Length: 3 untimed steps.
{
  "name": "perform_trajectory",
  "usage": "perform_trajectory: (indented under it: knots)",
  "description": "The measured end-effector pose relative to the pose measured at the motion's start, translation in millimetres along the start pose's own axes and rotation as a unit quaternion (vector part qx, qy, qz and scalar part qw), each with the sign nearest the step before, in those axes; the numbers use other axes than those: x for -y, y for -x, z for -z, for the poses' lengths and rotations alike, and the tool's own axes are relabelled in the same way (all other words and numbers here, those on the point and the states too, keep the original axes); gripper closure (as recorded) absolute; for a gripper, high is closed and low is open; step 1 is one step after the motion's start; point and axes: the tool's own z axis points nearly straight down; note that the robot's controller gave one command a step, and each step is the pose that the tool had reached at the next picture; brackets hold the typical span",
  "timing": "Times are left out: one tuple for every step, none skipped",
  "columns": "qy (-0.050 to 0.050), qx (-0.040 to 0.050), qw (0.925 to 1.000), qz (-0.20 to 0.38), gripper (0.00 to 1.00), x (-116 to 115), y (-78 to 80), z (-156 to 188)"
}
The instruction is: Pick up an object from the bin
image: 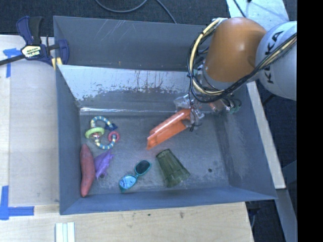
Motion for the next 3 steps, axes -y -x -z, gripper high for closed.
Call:
perform_trajectory:
  knots:
    - [0.000,0.0014,1.0000,-0.009,1.00,3,-3.3,6]
    - [0.000,-0.0002,0.9972,0.075,1.00,0,-5.3,48]
    - [-0.001,0.0013,0.9934,0.115,1.00,1,-4.6,58]
